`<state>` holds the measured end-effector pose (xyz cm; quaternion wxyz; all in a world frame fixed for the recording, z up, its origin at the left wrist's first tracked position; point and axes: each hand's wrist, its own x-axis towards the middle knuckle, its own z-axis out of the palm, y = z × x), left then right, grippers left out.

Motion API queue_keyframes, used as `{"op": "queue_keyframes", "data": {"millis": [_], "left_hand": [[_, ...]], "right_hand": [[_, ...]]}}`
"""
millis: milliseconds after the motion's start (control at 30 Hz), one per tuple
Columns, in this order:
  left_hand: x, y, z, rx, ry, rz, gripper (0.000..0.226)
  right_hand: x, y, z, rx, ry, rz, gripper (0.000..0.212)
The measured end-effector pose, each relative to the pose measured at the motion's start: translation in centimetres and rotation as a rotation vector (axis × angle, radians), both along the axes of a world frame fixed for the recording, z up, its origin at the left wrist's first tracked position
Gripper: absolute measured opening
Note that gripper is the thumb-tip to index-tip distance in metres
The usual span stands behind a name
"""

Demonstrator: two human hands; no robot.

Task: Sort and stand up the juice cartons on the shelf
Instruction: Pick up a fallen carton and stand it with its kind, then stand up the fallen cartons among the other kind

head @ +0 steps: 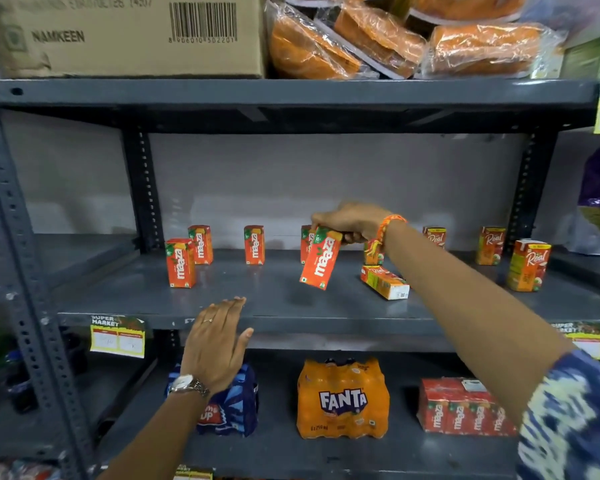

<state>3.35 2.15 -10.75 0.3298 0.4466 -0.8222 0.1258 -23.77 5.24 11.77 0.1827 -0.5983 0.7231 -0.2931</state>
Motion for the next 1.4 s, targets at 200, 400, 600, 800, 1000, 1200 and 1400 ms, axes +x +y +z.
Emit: {"op": "queue_keyframes", "data": {"millis": [200, 400, 600, 800, 1000, 1200, 1400], "left_hand": [[-0.2, -0.1, -0.1, 0.026, 0.028, -0.022, 0.057], [0.2, -0.5, -0.3, 0.019, 0.001, -0.026, 0.054], [0.1, -0.5, -0.3, 0.040, 0.009, -0.029, 0.055], [0.0, -0.6, -0.4, 0.025, 0.015, -0.029, 0.055], [-0.7, -0.5, -0.6, -0.017, 0.053, -0.005, 0.057], [-3.9, 1.0, -0.5, -0.030, 0.107, -0.003, 0.055], [-10.0, 3.5, -0.5, -0.030, 0.050, -0.170, 0.057]], "right_hand": [[1.4, -3.8, -1.8, -0.005, 0.185, -0.055, 0.039], [2.1, -6.4, -3.2, -0.032, 0.247, -0.091, 0.041], [1.6, -7.5, -4.4, -0.020, 0.204, -0.091, 0.044], [-0.8, -6.0, -3.4, 0.024, 0.136, -0.035, 0.067], [-9.0, -0.2, -4.2, -0.139, 0.228, -0.287, 0.048], [-11.6, 4.4, -9.8, -0.081, 0.378, -0.436, 0.047], [-10.1, 4.0, -11.6, 0.011, 0.262, -0.457, 0.041]]}}
